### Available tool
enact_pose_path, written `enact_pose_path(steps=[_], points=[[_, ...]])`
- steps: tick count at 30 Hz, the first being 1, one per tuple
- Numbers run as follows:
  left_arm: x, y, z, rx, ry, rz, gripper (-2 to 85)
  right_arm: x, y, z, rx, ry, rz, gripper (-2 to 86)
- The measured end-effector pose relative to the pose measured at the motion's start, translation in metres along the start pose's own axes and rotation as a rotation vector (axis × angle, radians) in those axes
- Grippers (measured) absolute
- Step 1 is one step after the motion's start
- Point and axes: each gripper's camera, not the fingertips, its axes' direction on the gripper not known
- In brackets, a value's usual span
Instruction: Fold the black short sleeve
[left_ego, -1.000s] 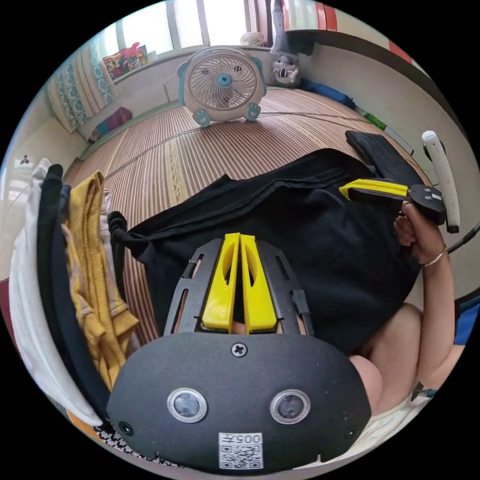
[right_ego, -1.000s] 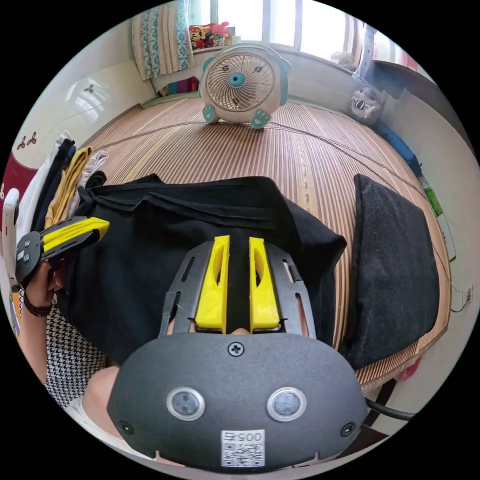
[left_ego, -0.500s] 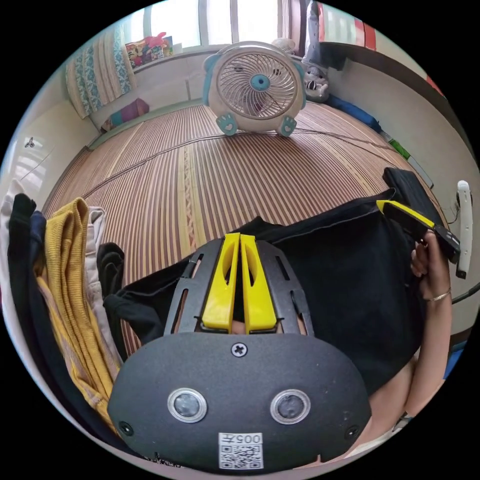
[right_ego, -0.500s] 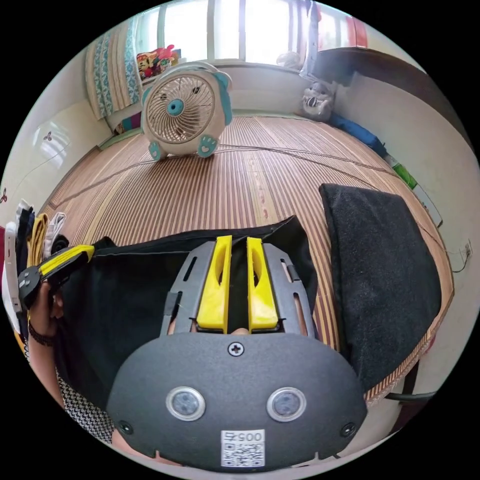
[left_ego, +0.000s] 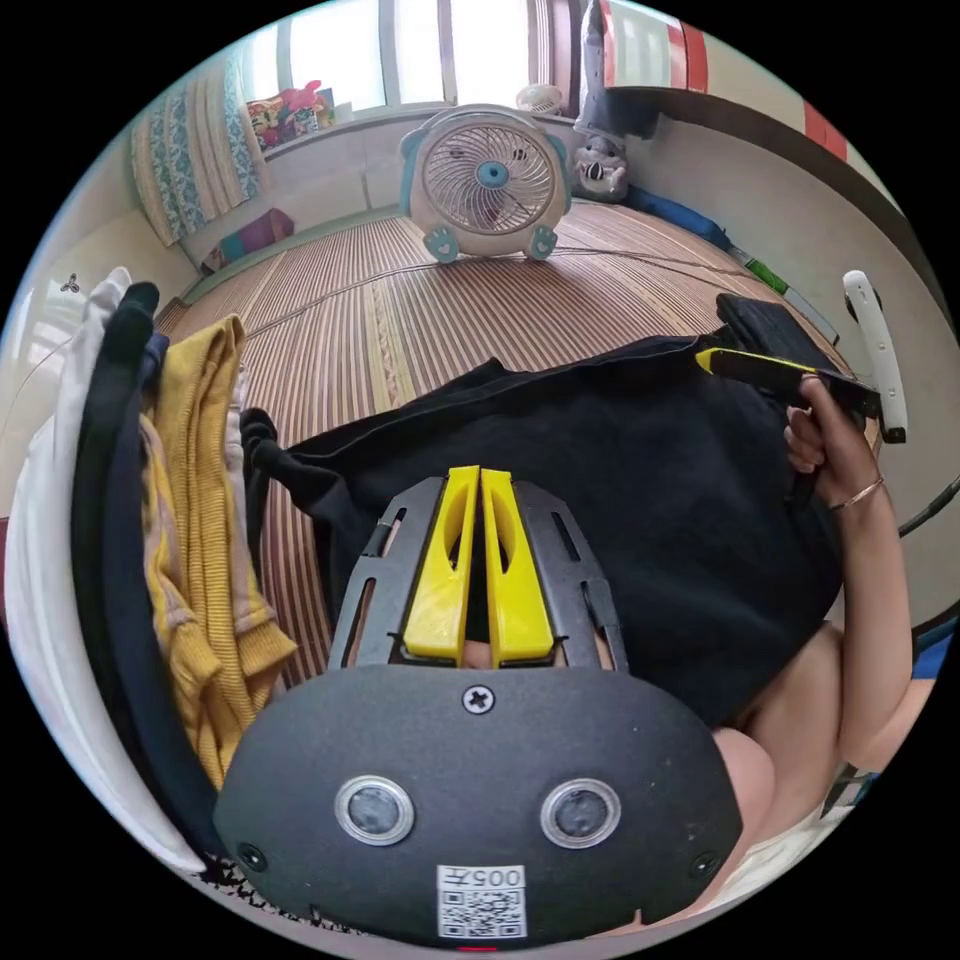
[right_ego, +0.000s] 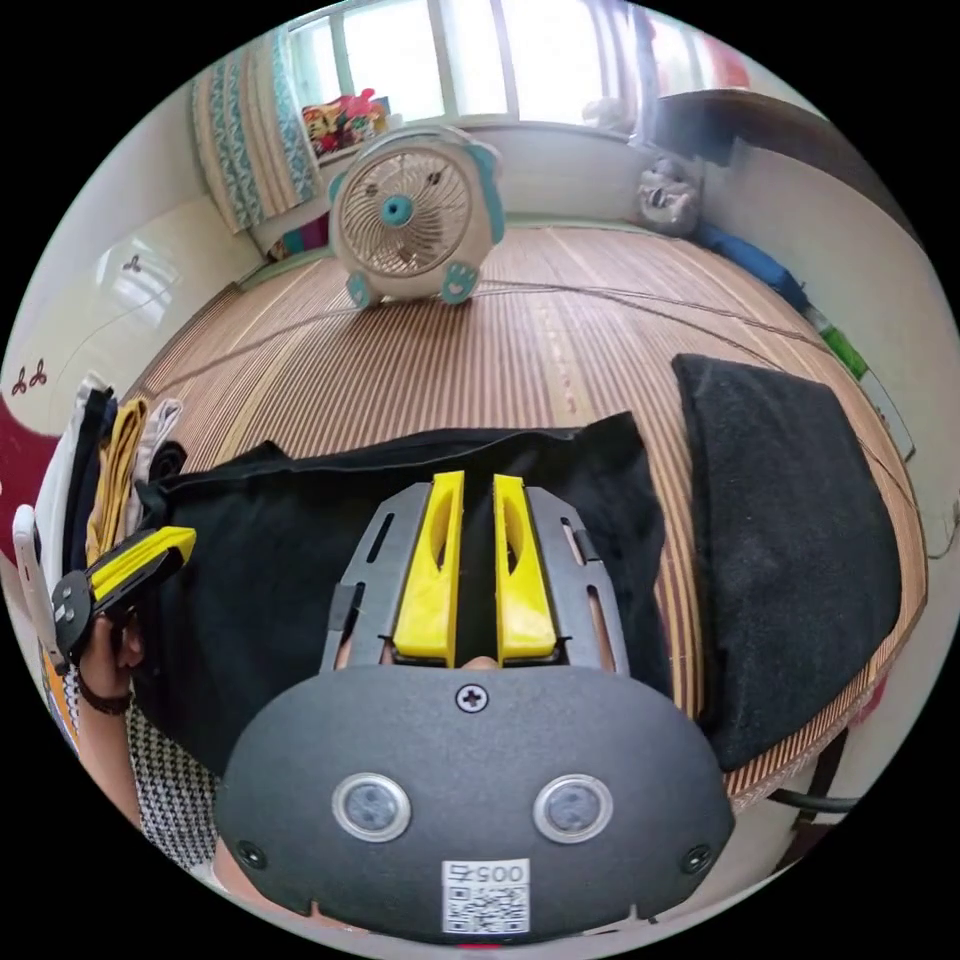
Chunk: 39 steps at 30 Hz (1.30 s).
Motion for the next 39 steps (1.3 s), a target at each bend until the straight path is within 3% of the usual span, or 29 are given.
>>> enact_pose_path(steps=[5, 9, 19, 25, 33, 39], points=[[0.001, -0.021, 0.009, 0.006, 0.01, -0.032, -0.1, -0.008, -0.007, 0.013, 0.043, 0.104, 0.047, 4.8], [0.002, -0.022, 0.028, -0.025, 0.054, -0.048, -0.2, 0.014, -0.009, 0.031, -0.037, 0.046, 0.139, 4.2], [0.001, -0.002, -0.014, -0.079, -0.002, -0.063, 4.9, 0.02, 0.02, 0.015, -0.014, 0.036, 0.146, 4.9], [-0.006, 0.095, -0.102, 0.001, -0.021, -0.079, 5.5, 0.016, 0.072, -0.059, 0.074, -0.091, 0.128, 7.2], [-0.014, 0.246, -0.163, -0.02, -0.03, -0.196, 6.4, -0.001, 0.148, -0.103, 0.081, 0.1, -0.024, 8.6], [-0.02, 0.27, -0.189, 0.012, -0.038, -0.215, 7.0, 0.022, 0.207, -0.147, 0.14, 0.172, 0.01, 8.5]])
